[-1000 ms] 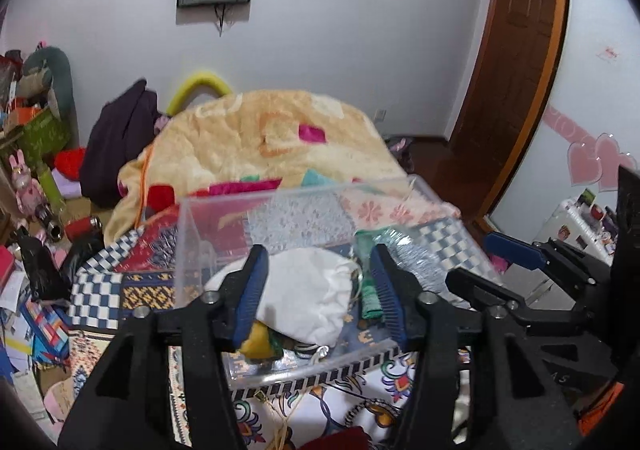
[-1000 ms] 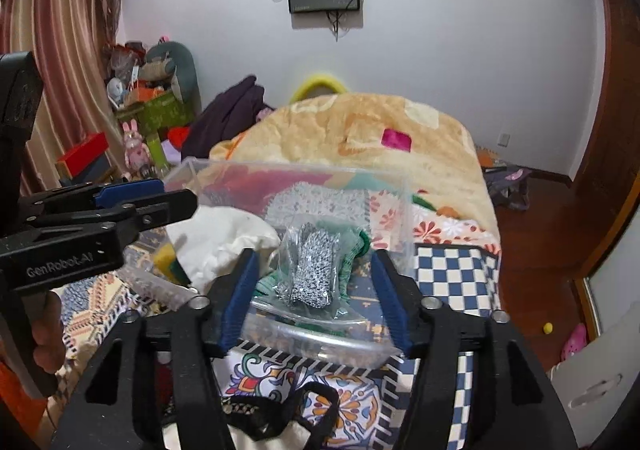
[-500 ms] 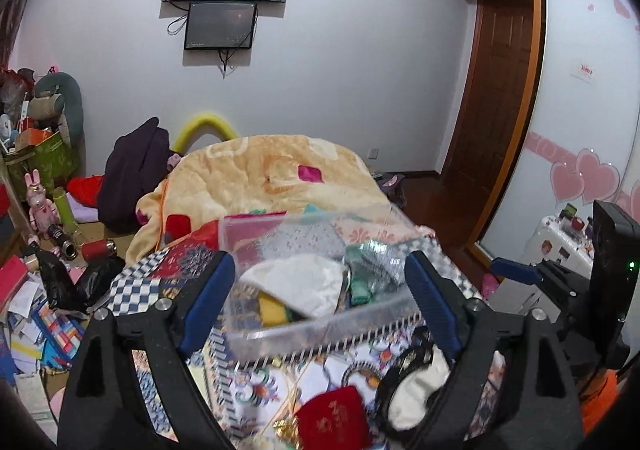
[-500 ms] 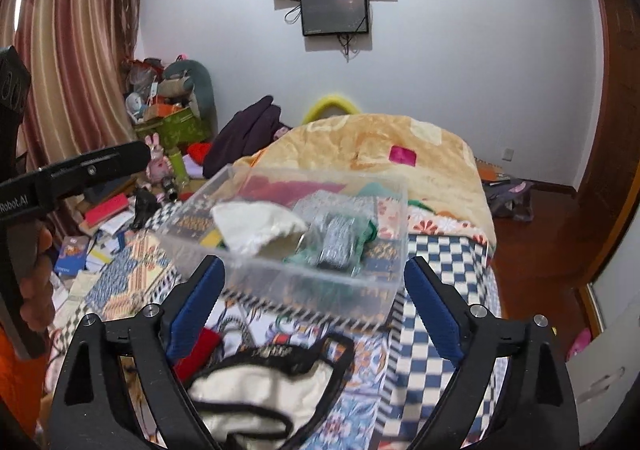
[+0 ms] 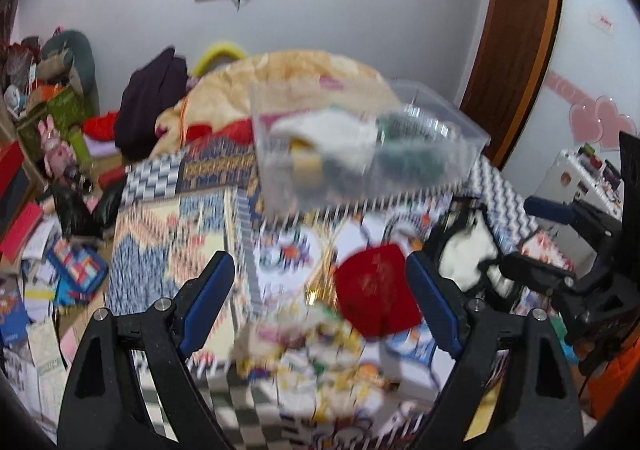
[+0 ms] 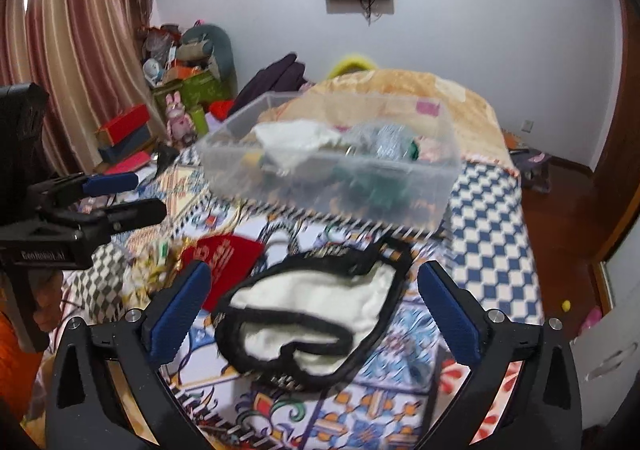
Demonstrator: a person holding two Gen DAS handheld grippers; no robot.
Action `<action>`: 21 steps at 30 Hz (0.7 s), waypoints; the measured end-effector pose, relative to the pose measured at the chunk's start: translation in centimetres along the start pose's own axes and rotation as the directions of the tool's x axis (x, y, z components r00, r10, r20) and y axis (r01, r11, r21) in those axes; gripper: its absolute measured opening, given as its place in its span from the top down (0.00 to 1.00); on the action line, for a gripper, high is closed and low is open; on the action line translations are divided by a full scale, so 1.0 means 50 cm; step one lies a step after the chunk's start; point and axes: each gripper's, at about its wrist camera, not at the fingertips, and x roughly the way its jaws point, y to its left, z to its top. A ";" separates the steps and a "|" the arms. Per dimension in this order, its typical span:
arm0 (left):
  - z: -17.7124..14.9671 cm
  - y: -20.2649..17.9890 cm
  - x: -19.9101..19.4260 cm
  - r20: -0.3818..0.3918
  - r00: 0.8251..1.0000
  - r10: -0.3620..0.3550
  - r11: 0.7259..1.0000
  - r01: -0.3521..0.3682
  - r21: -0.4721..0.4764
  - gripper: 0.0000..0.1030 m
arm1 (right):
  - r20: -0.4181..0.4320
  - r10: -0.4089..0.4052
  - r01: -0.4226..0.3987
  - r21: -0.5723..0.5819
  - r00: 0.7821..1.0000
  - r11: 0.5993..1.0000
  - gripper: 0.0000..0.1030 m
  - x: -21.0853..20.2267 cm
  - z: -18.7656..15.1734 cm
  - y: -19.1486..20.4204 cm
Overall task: Organize soft objects
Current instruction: 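Grasp the floral scarf with the left gripper while the right grasps the black bra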
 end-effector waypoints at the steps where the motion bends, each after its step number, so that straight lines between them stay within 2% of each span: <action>1: -0.012 0.004 0.004 -0.017 1.000 -0.001 1.000 0.000 -0.009 0.15 | -0.021 -0.007 0.007 0.003 1.000 1.000 0.00 0.011 -0.008 0.002; 7: -0.075 0.030 0.026 -0.094 0.996 -0.003 0.998 -0.003 -0.063 0.15 | -0.110 0.023 -0.019 0.035 0.994 0.999 0.00 0.049 -0.040 -0.005; 13: -0.102 0.042 0.038 -0.110 0.994 -0.010 0.994 -0.002 -0.107 0.15 | -0.129 0.050 -0.039 0.088 0.990 0.995 0.00 0.051 -0.051 -0.028; 16: -0.107 0.044 0.040 -0.106 0.994 -0.023 0.993 0.011 -0.114 0.27 | -0.128 0.060 -0.048 0.091 0.990 0.995 0.03 0.044 -0.061 -0.034; 19: -0.109 0.045 0.040 -0.101 0.995 -0.024 0.994 0.013 -0.110 0.41 | -0.124 0.057 -0.049 0.069 0.991 0.996 0.22 0.032 -0.066 -0.036; 21: -0.108 0.044 0.039 -0.104 0.994 -0.037 0.994 0.026 -0.105 0.55 | -0.117 0.060 -0.051 0.075 0.991 0.996 0.34 0.024 -0.071 -0.046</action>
